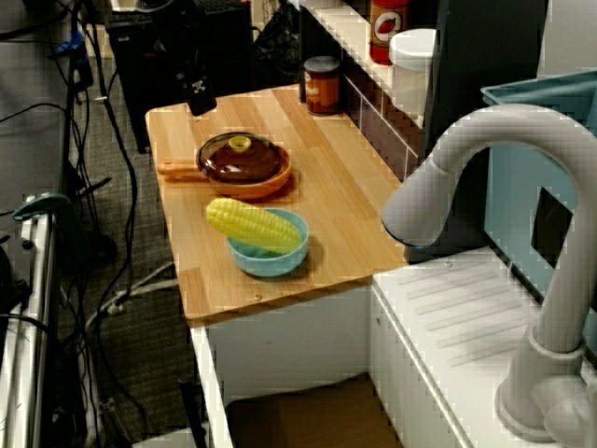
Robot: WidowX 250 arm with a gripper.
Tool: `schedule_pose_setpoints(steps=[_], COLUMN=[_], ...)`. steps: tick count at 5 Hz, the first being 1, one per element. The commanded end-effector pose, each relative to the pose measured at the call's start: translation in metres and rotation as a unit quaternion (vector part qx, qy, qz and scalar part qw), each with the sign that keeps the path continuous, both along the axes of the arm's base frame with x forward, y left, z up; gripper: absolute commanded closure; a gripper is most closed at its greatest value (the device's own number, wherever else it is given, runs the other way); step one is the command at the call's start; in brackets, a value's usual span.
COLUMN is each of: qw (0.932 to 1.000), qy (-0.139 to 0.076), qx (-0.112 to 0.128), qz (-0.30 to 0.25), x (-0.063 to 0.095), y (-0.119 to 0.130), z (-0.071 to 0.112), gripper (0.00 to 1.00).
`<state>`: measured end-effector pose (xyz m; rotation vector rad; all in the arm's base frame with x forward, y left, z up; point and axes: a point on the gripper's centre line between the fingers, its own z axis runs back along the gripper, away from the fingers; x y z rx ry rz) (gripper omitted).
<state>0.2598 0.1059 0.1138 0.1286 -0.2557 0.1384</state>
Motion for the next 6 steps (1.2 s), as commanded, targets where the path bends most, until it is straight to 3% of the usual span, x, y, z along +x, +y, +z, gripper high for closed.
schedule_pose_setpoints(steps=[1, 3, 5, 6], qw=[0.9976, 0.9991, 0.9999, 0.9999], qy=[-0.038, -0.012, -0.001, -0.006], qx=[0.04, 0.032, 0.012, 0.008], qz=[0.044, 0.023, 0.009, 0.012], x=[0.014, 0.022, 0.02, 0.018], y=[-0.02, -0.033, -0.024, -0.022], z=[0.011, -0.006, -0.005, -0.005], gripper=[0.0, 0.0, 0.0, 0.0])
